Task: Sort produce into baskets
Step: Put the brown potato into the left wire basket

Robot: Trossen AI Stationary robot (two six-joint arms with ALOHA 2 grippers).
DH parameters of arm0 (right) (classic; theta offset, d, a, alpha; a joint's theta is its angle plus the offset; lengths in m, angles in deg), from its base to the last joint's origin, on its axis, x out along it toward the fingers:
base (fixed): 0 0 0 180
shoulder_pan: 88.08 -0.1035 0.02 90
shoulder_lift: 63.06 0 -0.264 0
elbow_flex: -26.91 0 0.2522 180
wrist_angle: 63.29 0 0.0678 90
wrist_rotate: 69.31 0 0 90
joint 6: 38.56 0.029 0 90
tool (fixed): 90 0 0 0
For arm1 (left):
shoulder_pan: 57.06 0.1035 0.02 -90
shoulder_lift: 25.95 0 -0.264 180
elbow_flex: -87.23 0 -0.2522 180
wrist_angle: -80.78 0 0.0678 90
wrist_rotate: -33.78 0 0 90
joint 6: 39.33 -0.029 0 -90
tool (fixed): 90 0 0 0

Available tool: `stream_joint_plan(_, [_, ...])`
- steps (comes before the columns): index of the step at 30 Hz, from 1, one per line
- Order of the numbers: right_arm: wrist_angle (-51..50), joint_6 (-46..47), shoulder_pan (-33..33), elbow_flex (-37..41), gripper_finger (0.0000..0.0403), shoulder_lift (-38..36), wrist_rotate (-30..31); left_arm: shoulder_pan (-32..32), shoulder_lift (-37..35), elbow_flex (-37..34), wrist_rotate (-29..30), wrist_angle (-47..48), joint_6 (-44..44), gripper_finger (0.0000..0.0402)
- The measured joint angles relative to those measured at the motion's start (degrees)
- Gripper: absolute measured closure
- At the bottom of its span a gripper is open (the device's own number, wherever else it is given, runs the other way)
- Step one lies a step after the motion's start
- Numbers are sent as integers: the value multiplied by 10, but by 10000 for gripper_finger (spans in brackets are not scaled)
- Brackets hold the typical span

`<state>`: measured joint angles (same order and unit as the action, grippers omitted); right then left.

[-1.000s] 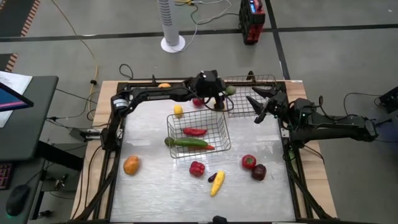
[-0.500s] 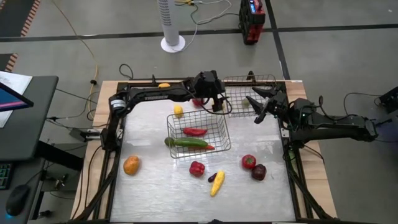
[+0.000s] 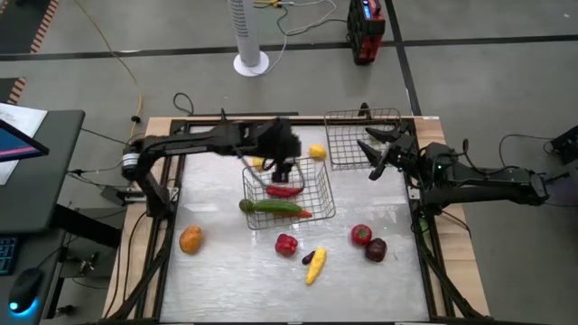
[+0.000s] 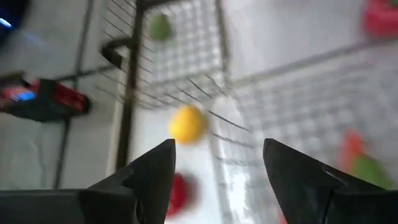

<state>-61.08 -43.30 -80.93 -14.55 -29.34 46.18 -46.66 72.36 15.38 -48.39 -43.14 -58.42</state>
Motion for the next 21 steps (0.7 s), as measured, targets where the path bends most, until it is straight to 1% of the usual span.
stream_joint_plan(1, [-1, 1, 1, 0, 149, 0, 0, -11, -18, -20, 4, 17, 15, 177])
stream_joint_plan(3, [-4, 2, 0, 0, 149, 0, 0, -38, -57, -65, 31, 33, 45, 180])
stream_joint_plan(7, [-5, 12, 0, 0, 149, 0, 0, -102, -153, -163, 124, 57, 116, 183])
stream_joint_plan(8, [-5, 15, 0, 0, 149, 0, 0, -118, -178, -184, 138, 67, 141, 183])
stream_joint_plan(10, [-5, 17, 0, 0, 149, 0, 0, -146, -224, -215, 144, 103, 209, 183])
stream_joint_plan(13, [-4, 17, 0, 0, 149, 0, 0, -180, -277, -243, 116, 174, 352, 183])
stream_joint_plan(16, [-1, 18, 0, 0, 149, 0, 0, -209, -316, -265, 55, 243, 494, 183])
stream_joint_plan(18, [1, 21, 0, 0, 149, 0, 0, -233, -332, -287, 22, 275, 568, 183])
stream_joint_plan(21, [2, 31, 0, 0, 149, 0, 0, -275, -343, -335, -2, 285, 650, 183])
